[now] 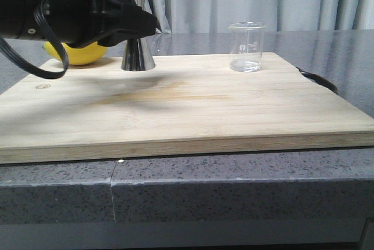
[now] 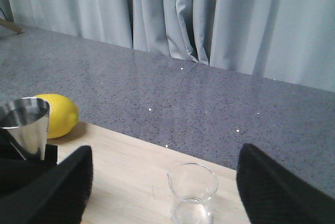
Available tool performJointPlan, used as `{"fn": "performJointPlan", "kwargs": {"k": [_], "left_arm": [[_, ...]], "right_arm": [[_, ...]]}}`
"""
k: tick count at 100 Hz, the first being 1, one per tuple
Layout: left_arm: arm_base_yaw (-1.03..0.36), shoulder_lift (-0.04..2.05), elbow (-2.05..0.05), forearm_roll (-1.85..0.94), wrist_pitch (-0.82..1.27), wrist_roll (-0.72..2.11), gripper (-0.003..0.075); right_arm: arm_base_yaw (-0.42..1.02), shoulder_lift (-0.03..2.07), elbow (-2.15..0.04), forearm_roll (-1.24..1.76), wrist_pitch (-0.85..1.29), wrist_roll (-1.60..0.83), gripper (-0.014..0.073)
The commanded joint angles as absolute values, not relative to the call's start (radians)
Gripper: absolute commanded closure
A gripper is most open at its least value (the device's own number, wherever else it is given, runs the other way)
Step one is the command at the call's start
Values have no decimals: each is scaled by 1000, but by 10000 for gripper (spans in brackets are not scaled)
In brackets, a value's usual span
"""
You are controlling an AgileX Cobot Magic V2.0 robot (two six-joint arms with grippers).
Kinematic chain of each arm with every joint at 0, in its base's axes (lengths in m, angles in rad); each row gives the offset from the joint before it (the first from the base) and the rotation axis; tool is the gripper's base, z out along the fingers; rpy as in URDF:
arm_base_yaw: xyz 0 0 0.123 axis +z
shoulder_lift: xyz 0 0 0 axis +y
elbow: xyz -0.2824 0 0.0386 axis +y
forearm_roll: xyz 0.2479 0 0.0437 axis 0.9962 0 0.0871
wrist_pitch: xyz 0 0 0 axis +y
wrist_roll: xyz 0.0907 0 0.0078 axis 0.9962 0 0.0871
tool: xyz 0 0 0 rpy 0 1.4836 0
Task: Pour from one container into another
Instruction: 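Set the filled jigger down on the board with the left gripper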
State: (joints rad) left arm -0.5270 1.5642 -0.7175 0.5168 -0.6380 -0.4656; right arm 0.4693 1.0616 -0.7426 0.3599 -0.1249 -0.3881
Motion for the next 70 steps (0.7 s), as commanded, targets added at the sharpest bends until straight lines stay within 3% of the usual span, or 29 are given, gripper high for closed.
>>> {"fn": "performJointPlan", "kwargs": {"k": [1,70], "left_arm": [[-526,1550,-748,498,-752,-467,739],[-526,1619,-748,498,-841,-467,739]], "right_arm": [[463,1038,-765,357,-197,-389,79],[463,1038,-765,357,-203,-389,79]]}}
